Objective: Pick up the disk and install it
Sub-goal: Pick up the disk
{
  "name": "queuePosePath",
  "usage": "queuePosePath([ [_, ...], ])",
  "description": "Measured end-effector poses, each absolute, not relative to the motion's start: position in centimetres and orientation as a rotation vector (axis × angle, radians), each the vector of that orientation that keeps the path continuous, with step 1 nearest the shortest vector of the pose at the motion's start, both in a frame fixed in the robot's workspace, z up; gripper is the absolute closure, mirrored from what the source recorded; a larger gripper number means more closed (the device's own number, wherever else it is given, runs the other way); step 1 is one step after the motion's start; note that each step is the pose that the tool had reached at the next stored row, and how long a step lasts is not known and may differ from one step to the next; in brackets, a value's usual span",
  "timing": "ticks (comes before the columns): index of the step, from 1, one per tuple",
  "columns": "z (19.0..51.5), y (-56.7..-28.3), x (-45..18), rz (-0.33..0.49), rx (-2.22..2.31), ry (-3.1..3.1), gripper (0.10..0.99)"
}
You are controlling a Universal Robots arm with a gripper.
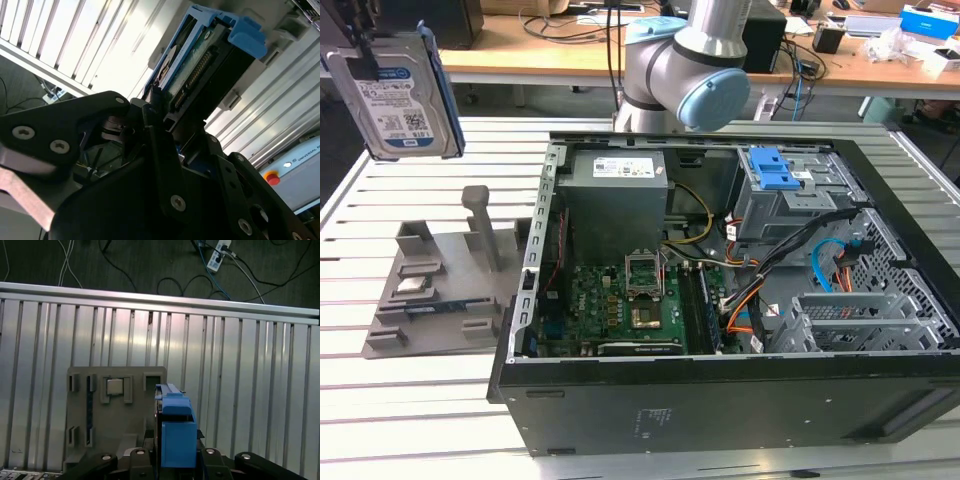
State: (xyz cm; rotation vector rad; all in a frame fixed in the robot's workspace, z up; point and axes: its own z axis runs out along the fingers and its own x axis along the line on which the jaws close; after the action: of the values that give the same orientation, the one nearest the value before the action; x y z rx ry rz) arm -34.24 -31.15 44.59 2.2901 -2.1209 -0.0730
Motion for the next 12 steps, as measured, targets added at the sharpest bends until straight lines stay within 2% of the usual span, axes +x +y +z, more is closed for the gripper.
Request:
queuePosePath([
  [12,47.7,-30.7,-34.2,-0.074,2.29,-2.121,0.722],
])
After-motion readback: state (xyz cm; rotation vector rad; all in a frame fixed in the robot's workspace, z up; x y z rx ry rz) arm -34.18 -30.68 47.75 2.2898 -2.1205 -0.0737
